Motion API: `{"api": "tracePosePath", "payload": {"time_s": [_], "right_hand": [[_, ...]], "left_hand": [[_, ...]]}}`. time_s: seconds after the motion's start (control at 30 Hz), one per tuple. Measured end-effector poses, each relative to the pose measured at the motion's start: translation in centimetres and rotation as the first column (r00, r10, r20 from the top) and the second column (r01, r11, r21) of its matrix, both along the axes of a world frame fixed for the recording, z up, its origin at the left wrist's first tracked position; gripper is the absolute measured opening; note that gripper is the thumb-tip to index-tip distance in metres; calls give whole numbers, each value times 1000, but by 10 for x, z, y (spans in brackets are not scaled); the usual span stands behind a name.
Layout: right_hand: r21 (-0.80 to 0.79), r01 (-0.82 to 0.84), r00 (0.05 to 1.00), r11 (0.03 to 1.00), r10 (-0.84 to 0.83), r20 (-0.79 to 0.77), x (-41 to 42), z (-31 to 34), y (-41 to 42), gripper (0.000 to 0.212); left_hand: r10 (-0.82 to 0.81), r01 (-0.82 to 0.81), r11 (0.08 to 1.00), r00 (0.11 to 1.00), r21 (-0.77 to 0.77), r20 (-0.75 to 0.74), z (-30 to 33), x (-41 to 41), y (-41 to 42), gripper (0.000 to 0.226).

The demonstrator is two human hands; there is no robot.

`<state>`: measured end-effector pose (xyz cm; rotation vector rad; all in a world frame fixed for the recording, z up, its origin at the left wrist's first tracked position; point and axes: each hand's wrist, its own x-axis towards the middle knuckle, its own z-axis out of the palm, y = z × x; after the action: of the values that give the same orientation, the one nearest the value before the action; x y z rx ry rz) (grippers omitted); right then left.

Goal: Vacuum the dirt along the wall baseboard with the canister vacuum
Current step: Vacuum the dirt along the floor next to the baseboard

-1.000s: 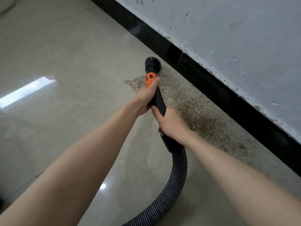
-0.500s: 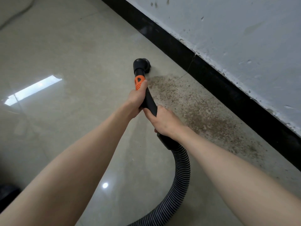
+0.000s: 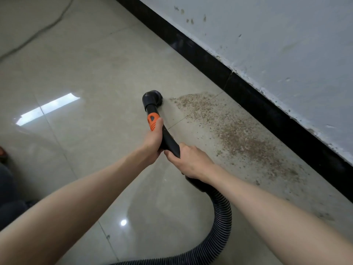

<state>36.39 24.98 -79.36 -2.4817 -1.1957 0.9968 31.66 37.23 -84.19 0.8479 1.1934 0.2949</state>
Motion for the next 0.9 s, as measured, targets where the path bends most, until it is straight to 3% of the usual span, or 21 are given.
{"api": "tracePosePath", "payload": {"time_s": [0.63,0.9], "right_hand": [[66,329,939,942,-319,-130,51,-2,-47,47],[90,439,898,894,-436,-50,68,-12,-51,54]], "left_hand": [[-306,309,948,951,72,-47,15,87,-41,37],[-443,445,895,895,44,-42,18,122,-49,48]]}}
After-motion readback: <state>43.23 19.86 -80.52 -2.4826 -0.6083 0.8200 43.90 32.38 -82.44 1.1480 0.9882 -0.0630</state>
